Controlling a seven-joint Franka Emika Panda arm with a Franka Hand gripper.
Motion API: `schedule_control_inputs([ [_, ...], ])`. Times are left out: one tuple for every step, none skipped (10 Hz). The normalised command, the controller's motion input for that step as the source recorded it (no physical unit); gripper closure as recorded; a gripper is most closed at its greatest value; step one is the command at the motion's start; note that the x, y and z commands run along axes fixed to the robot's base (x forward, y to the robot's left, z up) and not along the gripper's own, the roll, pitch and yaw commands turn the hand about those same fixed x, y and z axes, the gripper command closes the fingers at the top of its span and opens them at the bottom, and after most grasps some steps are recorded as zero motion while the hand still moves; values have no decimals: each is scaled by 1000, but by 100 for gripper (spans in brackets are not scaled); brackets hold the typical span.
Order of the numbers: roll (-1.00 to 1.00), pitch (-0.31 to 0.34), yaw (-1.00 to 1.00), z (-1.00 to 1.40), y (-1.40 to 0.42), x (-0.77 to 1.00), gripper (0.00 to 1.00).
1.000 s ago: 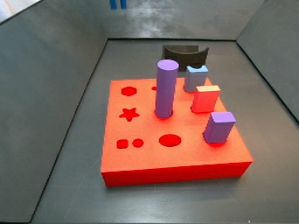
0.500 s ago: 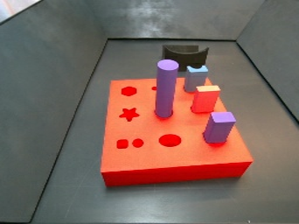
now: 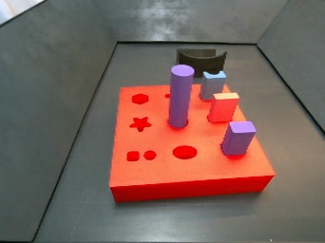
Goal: Pick up the square-circle object. Move up. Place the square-circle object on the fixture. Regrasp the square-circle object. Rotate the square-circle object. Move to above the board. Insert the square-circle object.
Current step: Move to above the board, then insert the square-circle object.
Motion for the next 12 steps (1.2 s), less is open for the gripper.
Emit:
schedule_control_inputs([
  [2,121,4,146,-1000,346,100],
  [-2,120,8,147,-1000,363,100],
  [-5,127,9,150,-1000,370,100],
  [7,141,9,158,-1000,390,100],
  [6,138,11,157,-1000,411,100],
  [17,139,6,125,-764,345,100],
  [26,133,12,101,-580,282,100],
  [40,106,10,60,-299,171,100],
  [46,89,9,46,-214,124,100],
  [60,-57,277,-200,-320,-200,100],
  [133,-51,420,-249,-474,-226,100],
  [119,-69,409,-406,-594,-223,100],
])
